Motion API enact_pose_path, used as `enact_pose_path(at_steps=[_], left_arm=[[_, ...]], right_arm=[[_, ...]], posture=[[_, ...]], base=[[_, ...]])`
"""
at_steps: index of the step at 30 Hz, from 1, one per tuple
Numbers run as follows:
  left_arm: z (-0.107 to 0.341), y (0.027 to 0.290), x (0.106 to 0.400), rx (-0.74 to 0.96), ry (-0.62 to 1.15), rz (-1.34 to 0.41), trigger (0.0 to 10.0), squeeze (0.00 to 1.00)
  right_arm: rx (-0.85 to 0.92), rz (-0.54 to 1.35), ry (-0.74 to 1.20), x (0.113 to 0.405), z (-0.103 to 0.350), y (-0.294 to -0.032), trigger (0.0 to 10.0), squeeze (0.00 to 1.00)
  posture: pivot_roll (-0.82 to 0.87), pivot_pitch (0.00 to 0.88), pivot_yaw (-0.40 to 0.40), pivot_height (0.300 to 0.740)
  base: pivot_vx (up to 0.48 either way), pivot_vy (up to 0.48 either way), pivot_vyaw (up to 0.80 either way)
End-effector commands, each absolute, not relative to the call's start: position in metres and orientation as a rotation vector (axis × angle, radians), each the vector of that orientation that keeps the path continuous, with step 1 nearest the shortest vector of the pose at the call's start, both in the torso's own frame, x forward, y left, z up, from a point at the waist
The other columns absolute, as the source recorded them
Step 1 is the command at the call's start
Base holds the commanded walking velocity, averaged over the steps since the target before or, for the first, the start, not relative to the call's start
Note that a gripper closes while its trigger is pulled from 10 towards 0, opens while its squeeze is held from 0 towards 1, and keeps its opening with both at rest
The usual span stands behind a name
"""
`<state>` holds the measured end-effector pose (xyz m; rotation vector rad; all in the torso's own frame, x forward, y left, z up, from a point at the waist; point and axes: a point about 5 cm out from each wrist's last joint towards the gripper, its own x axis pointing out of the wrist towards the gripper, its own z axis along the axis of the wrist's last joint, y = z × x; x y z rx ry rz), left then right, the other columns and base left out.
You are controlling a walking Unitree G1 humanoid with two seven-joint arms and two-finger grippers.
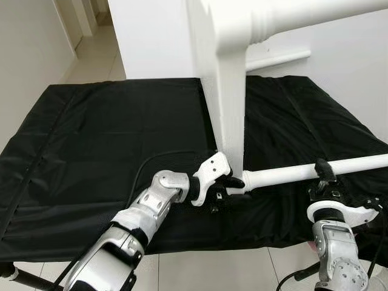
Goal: Building children table
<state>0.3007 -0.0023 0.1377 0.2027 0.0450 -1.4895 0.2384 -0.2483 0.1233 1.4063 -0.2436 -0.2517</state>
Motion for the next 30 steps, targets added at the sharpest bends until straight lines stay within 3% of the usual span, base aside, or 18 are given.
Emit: enact_pose_path(at_steps=[1, 22, 30], left_arm=[[0.134, -0.005, 0.296, 0.216, 0.058, -1.498, 10.0, 0.0], [0.15, 0.017, 0.27, 0.077, -0.007, -1.292, 10.0, 0.0], [0.167, 0.041, 0.263, 0.016, -0.022, -1.178, 10.0, 0.0]], right_arm=[[1.5, -0.435, -0.016, 0.188, 0.055, -0.219, 10.0, 0.0], [1.412, -0.317, 0.014, 0.181, 0.065, -0.211, 10.0, 0.0], [1.195, -0.131, -0.009, 0.184, 0.093, -0.213, 10.0, 0.0]], posture=[[-0.07, 0.021, 0.045, 0.74], [-0.07, 0.03, 0.023, 0.74], [-0.06, 0.019, 0.003, 0.74]], base=[[0.0, 0.0, 0.0], [0.0, 0.0, 0.0], [0.0, 0.0, 0.0]])
